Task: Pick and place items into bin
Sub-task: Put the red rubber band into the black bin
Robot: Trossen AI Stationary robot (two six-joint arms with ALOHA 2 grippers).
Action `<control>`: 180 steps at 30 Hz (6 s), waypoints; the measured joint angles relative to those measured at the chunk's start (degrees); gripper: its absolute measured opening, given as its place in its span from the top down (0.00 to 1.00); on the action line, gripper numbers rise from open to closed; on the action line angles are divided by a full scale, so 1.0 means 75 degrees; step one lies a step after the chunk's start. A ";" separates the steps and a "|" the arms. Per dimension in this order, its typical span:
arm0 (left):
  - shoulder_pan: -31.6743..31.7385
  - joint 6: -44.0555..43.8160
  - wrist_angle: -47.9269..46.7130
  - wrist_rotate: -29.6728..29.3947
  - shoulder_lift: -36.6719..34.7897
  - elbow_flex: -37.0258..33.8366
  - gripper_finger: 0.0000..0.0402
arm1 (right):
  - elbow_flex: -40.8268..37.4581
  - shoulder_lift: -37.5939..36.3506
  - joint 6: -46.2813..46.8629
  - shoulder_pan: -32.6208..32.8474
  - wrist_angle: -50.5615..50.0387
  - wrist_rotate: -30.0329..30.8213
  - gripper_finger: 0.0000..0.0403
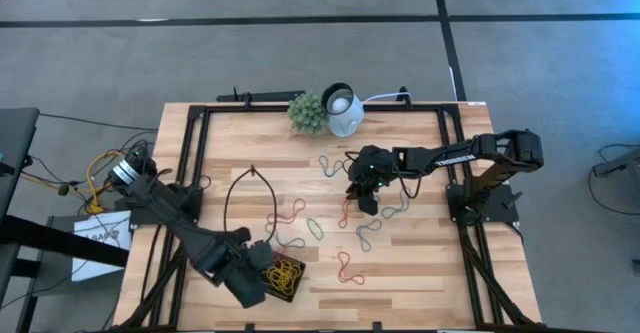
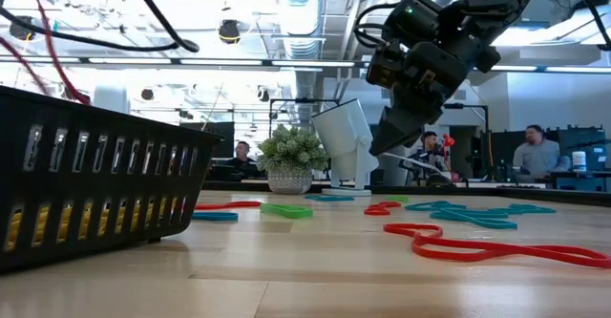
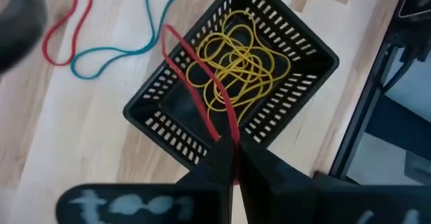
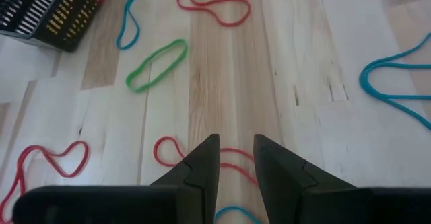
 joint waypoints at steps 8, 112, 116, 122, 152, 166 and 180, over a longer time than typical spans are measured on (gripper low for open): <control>-0.0309 -0.0744 0.0009 0.0322 0.0000 0.0000 1.00 | 0.0000 0.0000 -0.0053 0.0000 0.0037 0.0000 0.78; 0.2113 0.2187 0.2291 -0.3940 -0.0003 -0.0609 0.72 | 0.0857 0.1016 -0.1253 0.0868 0.0507 0.0509 1.00; 0.2287 0.2376 0.3043 -0.3926 0.0000 -0.0609 0.72 | 0.0825 0.0464 -0.1262 0.1133 0.0943 0.0504 1.00; 0.2558 0.3633 0.3938 -0.3865 0.0000 -0.0609 0.72 | 0.0804 0.0140 -0.1338 0.1695 0.1541 0.0577 1.00; 0.2725 0.3958 0.3936 -0.3162 0.0006 -0.0615 0.72 | 0.0807 0.0131 -0.1565 0.1676 0.3423 0.0598 1.00; 0.2675 0.3881 0.3440 -0.3152 0.0006 -0.0615 0.99 | 0.0813 0.0131 -0.1524 0.1673 0.2935 0.0600 0.99; 0.1805 0.1683 0.2025 -0.1400 0.0006 -0.0618 1.00 | 0.0812 0.0128 -0.1011 0.1673 0.0508 0.0597 0.85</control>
